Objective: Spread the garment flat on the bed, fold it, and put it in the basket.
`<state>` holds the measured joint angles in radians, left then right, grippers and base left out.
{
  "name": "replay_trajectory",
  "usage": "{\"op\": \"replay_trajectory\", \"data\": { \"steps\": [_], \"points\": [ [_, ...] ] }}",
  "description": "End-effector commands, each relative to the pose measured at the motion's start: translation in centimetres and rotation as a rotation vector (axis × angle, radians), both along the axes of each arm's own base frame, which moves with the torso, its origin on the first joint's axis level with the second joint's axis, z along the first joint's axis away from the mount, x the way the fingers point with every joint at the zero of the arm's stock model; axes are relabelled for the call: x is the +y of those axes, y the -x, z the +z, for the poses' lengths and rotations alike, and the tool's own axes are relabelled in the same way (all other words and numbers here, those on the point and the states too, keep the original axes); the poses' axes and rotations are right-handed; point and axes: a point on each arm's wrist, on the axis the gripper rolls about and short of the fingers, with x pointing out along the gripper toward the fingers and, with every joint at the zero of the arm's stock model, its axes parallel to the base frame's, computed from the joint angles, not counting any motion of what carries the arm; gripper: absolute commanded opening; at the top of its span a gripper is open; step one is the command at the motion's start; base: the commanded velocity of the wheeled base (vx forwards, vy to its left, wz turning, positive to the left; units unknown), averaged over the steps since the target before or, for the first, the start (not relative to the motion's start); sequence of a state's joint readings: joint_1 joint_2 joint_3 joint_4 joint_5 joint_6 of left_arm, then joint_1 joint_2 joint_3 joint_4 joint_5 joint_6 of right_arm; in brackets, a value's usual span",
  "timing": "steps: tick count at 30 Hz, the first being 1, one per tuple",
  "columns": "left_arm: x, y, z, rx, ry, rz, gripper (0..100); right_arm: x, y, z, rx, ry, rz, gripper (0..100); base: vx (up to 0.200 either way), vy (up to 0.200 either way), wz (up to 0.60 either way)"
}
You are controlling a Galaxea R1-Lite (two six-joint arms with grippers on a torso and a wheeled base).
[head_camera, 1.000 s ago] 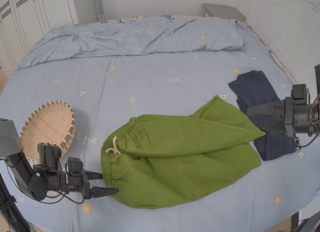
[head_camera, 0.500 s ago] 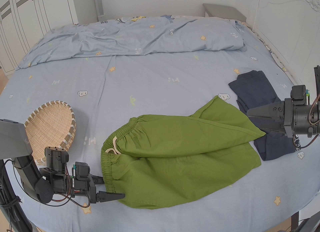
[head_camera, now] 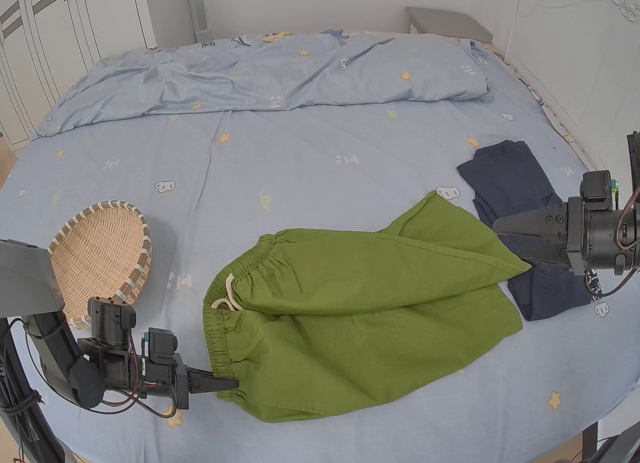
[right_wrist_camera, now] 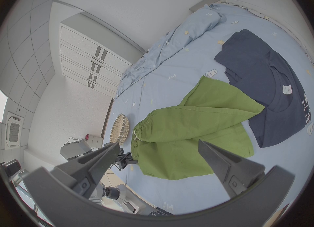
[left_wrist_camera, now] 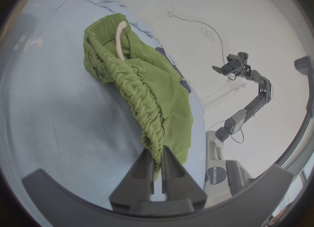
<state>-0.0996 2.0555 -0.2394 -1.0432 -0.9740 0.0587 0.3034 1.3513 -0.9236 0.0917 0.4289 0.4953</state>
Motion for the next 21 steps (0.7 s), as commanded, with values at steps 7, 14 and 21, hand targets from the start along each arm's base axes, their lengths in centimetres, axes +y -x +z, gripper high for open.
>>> {"op": "replay_trajectory", "data": {
  "steps": [7,14,21],
  "points": [
    [2.9,1.8,3.0,0.172,0.165,0.142,0,-0.1,0.0,-0.3,0.024,0.007,-0.005,100,0.000,0.000,0.00],
    [4.7,2.8,3.5,0.266,0.173,0.241,0,-0.7,0.2,-2.4,0.092,0.076,0.002,100,0.000,0.000,0.00],
    [5.3,3.3,3.4,0.308,0.170,0.271,0,-2.6,-0.6,-5.9,0.177,0.143,-0.011,100,0.000,0.000,0.00]
  ]
}}
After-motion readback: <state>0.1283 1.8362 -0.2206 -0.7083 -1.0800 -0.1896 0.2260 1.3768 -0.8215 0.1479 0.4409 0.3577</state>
